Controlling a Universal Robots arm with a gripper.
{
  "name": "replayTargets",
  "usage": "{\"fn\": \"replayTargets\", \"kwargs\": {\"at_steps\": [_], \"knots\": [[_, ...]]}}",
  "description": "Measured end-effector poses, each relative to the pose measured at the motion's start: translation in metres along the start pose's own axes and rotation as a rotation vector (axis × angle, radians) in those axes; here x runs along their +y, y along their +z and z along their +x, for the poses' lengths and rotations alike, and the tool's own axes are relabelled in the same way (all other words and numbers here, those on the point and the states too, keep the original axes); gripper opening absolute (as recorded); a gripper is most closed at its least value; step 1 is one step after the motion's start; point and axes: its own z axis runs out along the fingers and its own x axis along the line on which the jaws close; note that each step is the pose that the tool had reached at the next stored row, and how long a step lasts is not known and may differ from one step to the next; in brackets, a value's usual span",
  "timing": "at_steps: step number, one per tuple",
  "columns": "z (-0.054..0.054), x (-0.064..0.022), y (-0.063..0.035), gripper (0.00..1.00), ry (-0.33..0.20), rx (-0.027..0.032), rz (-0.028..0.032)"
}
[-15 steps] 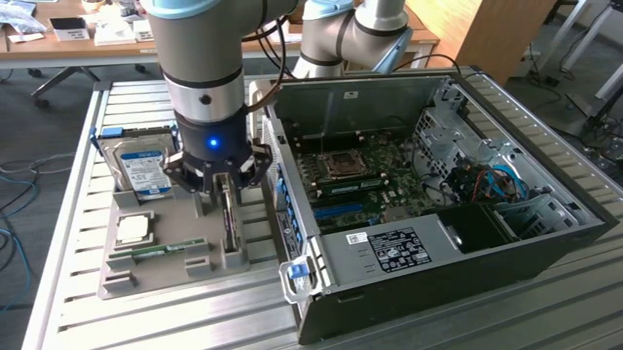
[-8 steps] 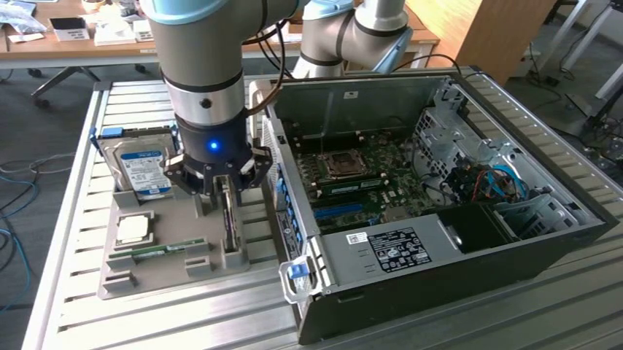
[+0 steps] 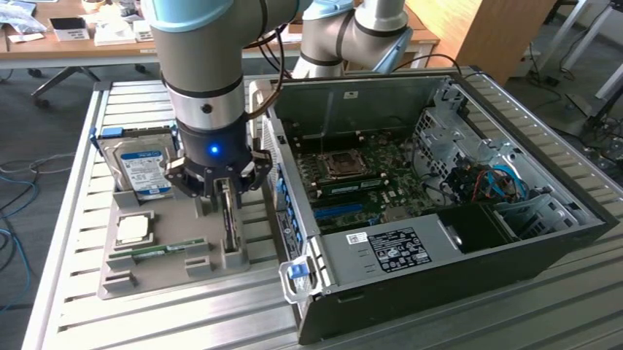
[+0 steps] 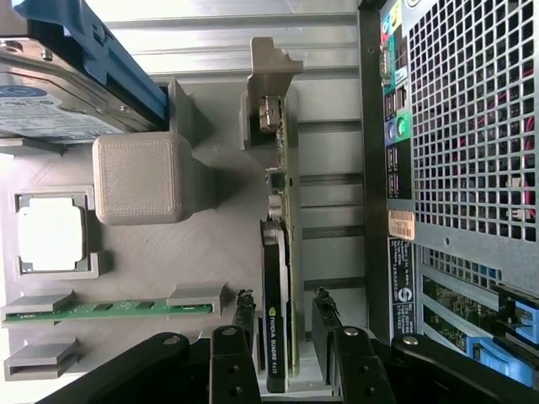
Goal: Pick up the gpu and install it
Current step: 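Pick up the gpu and move the gpu toward the slot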
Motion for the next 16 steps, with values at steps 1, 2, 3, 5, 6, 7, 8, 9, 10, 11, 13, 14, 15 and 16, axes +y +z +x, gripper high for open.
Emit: {"fn": "replayTargets", "kwargs": {"at_steps": [1,2,3,5,6,7,8,9,10,11,13,14,15,16], "knots": [[0.0,0.0,0.0008,0.42,0.0,-0.0001,0.0],[0.0,-0.0001,0.0012,0.42,0.0,0.0001,0.0001],[0.0,-0.0001,0.0014,0.42,0.0,0.0001,0.0002],[0.001,-0.0002,0.0022,0.42,0.0,-0.0001,0.0001],[0.001,-0.0002,0.0029,0.42,0.0,0.0,0.0001],[0.001,-0.0002,0.004,0.42,0.0,0.0,0.0],[0.001,-0.0003,0.0053,0.42,0.0,-0.0001,-0.0001],[0.001,-0.0004,0.0066,0.42,0.0,0.0,0.0001],[0.001,-0.0004,0.008,0.42,0.0,-0.0001,-0.0001],[0.001,-0.0004,0.0093,0.42,0.0,0.0,0.0],[0.001,-0.0006,0.0118,0.42,0.0,0.0,0.0],[0.001,-0.0006,0.0127,0.42,0.0,-0.0001,0.0],[0.001,-0.0006,0.0134,0.42,0.0,0.0,0.0],[0.001,-0.0007,0.0143,0.42,0.0,-0.0001,0.0]]}}
